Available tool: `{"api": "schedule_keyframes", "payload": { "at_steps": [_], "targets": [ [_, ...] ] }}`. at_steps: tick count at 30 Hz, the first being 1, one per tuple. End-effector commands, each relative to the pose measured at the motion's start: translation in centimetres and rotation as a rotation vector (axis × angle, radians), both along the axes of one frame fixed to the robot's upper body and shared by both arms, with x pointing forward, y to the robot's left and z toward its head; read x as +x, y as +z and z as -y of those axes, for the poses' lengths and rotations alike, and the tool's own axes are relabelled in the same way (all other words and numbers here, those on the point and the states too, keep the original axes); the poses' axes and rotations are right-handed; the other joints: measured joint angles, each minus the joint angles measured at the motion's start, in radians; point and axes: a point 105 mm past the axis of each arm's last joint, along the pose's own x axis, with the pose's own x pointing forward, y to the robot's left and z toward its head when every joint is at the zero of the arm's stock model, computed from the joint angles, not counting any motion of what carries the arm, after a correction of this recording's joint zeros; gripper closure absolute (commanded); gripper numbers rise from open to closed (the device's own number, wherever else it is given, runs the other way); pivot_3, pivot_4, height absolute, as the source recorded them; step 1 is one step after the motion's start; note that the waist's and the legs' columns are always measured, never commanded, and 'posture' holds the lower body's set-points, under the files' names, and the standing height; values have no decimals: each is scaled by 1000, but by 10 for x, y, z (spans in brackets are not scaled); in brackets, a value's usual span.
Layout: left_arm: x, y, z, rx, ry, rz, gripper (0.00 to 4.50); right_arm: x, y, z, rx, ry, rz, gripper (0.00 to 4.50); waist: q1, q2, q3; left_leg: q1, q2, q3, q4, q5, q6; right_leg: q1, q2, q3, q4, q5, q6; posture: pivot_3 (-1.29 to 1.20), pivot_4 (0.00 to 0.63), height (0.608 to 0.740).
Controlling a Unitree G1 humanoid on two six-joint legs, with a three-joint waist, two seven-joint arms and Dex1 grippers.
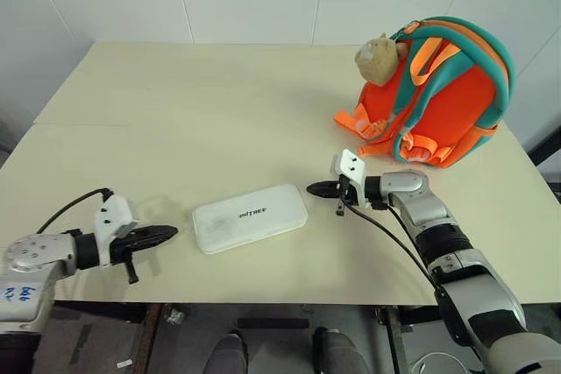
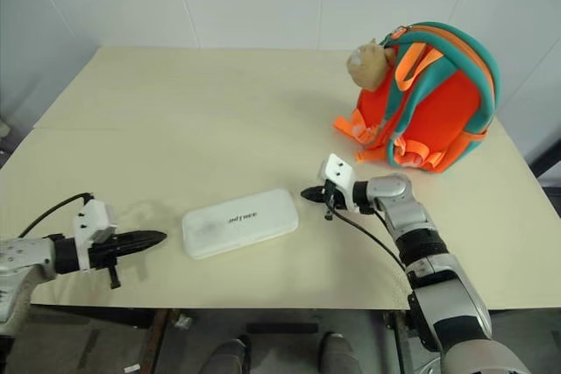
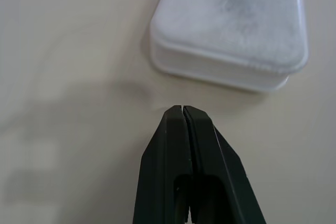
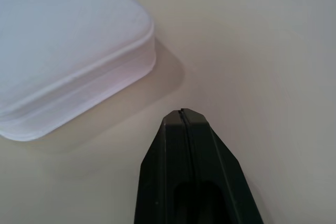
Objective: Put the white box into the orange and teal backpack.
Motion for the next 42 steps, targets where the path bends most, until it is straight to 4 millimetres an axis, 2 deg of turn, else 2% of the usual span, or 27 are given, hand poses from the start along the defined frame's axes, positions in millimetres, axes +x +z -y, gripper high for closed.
{"api": "schedule_keyframes", "payload": {
  "at_steps": [1, 7, 13, 17, 20, 23, 27, 32, 38, 42],
  "targets": [
    [4, 7, 17, -29, -40, 20, 4456, -9, 3, -6, 18, 57, 5, 4500, -3, 0, 0, 0, 0, 0, 0, 0, 0, -1, 0, 0, 1, 0, 0, 0, 150, 740],
    [10, 1, 32, -44, -85, 13, 4456, -29, 6, -6, 27, 109, -19, 4500, 0, 0, 0, 1, 0, 0, 1, 0, 0, -1, 1, 1, 3, 0, 0, 0, 150, 740],
    [21, 0, 43, -56, -116, 16, 4456, -50, 5, 15, 5, 83, -61, 4500, 4, 0, 0, 1, 0, 0, 2, 1, 0, -1, 0, 1, 4, 0, 0, 0, 150, 740],
    [29, -2, 51, -48, -148, 14, 4456, -56, 2, 32, -7, 16, -84, 4500, 4, 0, 0, 1, 0, 0, 3, 1, 0, 0, 0, 1, 4, 0, 0, 0, 150, 740],
    [32, -1, 53, -49, -159, 17, 4456, -56, -2, 45, -25, -37, -86, 4500, 1, 0, 0, 1, 0, 0, 4, 1, 0, 0, 0, 2, 4, 0, 0, 0, 150, 740],
    [33, -1, 52, -45, -173, 10, 4456, -43, -6, 64, -58, -141, -65, 4500, -1, 0, 0, 1, 0, 0, 3, 1, 0, 0, 1, 2, 5, 0, 0, 0, 150, 740],
    [30, -1, 51, -45, -179, 9, 4456, -33, -2, 85, -97, -233, -28, 4500, 2, 0, 0, 1, 0, 1, 5, 1, 0, 1, 0, 2, 4, 0, 1, 0, 150, 740],
    [25, 0, 54, -60, -187, 10, 4456, -40, 9, 104, -105, -268, -31, 4500, 6, 0, 0, 1, 0, 1, 5, 1, 0, 1, 0, 2, 3, 0, 1, 0, 150, 740],
    [20, 7, 58, -81, -199, 18, 4456, -64, 15, 110, -119, -239, -85, 4500, 5, 0, 0, 1, 0, 1, 4, 0, 0, 1, 0, 3, 1, 0, 1, 0, 150, 740],
    [20, 13, 66, -103, -218, 19, 4456, -84, 11, 97, -102, -184, -136, 4500, 2, 0, 0, 1, 0, 1, 4, 0, 0, 1, 0, 3, 2, 0, 1, 0, 150, 740]
  ]
}}
